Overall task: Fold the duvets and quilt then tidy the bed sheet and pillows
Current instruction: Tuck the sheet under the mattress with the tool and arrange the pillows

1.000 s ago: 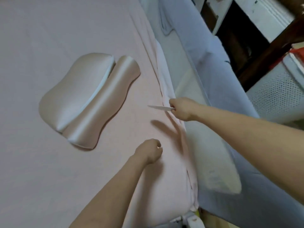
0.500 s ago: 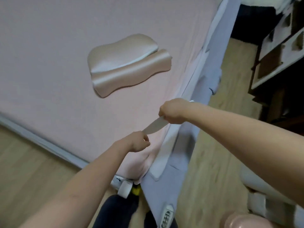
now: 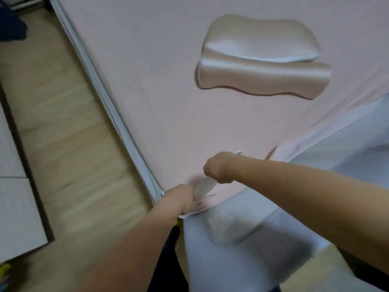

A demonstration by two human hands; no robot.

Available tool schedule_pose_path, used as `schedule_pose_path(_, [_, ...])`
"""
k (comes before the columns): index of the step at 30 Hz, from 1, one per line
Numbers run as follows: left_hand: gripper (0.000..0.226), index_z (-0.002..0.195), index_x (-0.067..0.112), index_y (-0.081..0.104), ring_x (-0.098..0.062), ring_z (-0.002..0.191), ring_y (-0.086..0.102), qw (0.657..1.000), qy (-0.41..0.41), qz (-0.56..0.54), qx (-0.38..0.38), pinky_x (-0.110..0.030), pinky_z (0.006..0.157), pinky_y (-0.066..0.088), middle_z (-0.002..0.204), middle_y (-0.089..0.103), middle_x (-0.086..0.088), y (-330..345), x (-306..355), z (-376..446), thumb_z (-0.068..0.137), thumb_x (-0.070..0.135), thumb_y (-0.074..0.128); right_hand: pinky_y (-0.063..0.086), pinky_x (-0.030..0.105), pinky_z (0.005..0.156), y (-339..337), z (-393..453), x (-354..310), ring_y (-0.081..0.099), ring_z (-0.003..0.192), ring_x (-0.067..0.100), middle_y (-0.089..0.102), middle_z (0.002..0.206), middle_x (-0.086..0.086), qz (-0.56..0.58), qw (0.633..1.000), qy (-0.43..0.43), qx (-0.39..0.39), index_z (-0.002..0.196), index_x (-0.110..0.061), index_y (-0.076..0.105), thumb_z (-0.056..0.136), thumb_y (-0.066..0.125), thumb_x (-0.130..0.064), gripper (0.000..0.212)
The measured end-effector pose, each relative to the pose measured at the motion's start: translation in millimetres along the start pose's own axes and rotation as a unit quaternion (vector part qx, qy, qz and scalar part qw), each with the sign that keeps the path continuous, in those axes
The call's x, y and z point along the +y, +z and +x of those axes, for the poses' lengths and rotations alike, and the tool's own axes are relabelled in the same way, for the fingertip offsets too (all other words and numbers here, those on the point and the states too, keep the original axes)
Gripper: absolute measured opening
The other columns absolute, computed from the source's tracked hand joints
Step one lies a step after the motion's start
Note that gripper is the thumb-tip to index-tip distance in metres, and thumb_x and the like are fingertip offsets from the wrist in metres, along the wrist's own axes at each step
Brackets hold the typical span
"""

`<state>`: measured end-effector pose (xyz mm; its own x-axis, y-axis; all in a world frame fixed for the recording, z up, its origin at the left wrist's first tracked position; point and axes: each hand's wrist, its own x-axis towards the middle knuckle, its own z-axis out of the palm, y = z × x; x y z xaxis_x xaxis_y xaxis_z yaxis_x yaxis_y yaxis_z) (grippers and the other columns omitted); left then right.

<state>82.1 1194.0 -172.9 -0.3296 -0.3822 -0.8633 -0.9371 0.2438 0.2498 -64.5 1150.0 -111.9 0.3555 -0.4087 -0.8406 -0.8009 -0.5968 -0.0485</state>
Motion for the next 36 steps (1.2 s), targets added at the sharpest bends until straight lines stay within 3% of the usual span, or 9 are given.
schedule_pose_path(4, [0.028,0.115,0.011,0.064,-0.027,0.105,0.062,0.994,-0.049,-0.07,0.07,-0.035,0.083,0.049,0.116,0.064,-0.008,35,20,32,0.093,0.019,0.048,0.039,0.033,0.07,23,27,13,0.057,0.101,0.027,0.056,0.118,0.008,-0.038,0.998,-0.046,0.013,0.122,-0.011,0.051,0.092,0.047,-0.004,0.031])
schedule_pose_path(11, [0.029,0.118,0.01,0.059,-0.029,0.109,0.061,0.99,-0.02,0.074,0.122,-0.038,0.083,0.049,0.119,0.062,-0.01,77,75,75,0.094,0.002,0.045,0.042,0.03,0.07,67,50,44,0.059,0.102,0.027,0.059,0.116,0.005,-0.084,0.992,-0.095,0.02,0.12,-0.016,0.057,0.089,0.05,-0.007,0.033])
schedule_pose_path(15, [0.029,0.117,0.009,0.057,-0.029,0.111,0.058,0.977,0.006,0.17,0.128,-0.036,0.083,0.046,0.121,0.058,-0.009,99,69,81,0.093,0.0,0.045,0.039,0.027,0.074,84,60,43,0.057,0.107,0.026,0.059,0.12,0.005,-0.08,0.99,-0.114,0.037,0.123,-0.018,0.056,0.093,0.047,-0.01,0.032])
schedule_pose_path(21, [0.027,0.111,0.01,0.059,-0.028,0.105,0.061,0.965,-0.008,0.21,0.157,-0.031,0.075,0.037,0.114,0.062,-0.008,125,57,96,0.094,0.001,0.04,0.045,0.031,0.083,95,85,35,0.057,0.109,0.028,0.058,0.124,0.007,-0.084,0.989,-0.102,0.063,0.127,-0.014,0.053,0.095,0.046,-0.018,0.033])
schedule_pose_path(24, [0.029,0.112,0.009,0.059,-0.028,0.107,0.061,0.975,-0.039,0.154,0.158,-0.031,0.074,0.035,0.116,0.062,-0.008,132,64,101,0.093,-0.001,0.039,0.047,0.032,0.088,101,85,37,0.057,0.109,0.028,0.058,0.124,0.007,-0.061,0.991,-0.097,0.07,0.127,-0.013,0.054,0.097,0.043,-0.023,0.034])
schedule_pose_path(27, [0.022,0.11,0.008,0.056,-0.031,0.107,0.058,0.987,-0.051,-0.02,0.148,-0.033,0.08,0.043,0.116,0.06,-0.013,133,49,104,0.094,0.004,0.042,0.042,0.029,0.078,102,81,40,0.056,0.106,0.029,0.059,0.12,0.008,-0.025,0.994,-0.085,0.07,0.122,-0.011,0.055,0.096,0.043,-0.022,0.031])
schedule_pose_path(29, [0.014,0.105,0.006,0.051,-0.034,0.105,0.057,0.982,-0.058,-0.122,0.133,-0.034,0.079,0.041,0.113,0.06,-0.02,128,36,103,0.096,0.005,0.04,0.038,0.028,0.073,103,78,43,0.055,0.102,0.03,0.059,0.117,0.01,0.012,0.995,-0.078,0.066,0.112,-0.01,0.056,0.095,0.043,-0.019,0.024])
schedule_pose_path(31, [0.018,0.113,0.001,0.045,-0.036,0.105,0.055,0.975,-0.077,-0.173,0.116,-0.035,0.078,0.039,0.116,0.058,-0.024,121,28,98,0.099,0.006,0.035,0.034,0.027,0.07,102,75,47,0.05,0.09,0.028,0.059,0.11,0.011,0.053,0.993,-0.075,0.077,0.096,-0.012,0.052,0.094,0.043,-0.017,0.011])
schedule_pose_path(36, [0.035,0.118,0.007,0.037,-0.031,0.101,0.052,0.961,-0.072,-0.241,0.115,-0.035,0.082,0.04,0.118,0.056,-0.019,117,31,91,0.098,0.035,0.043,0.032,0.028,0.066,101,66,56,0.045,0.082,0.025,0.049,0.088,0.004,0.096,0.985,-0.073,0.123,0.086,-0.014,0.047,0.092,0.049,-0.02,0.009])
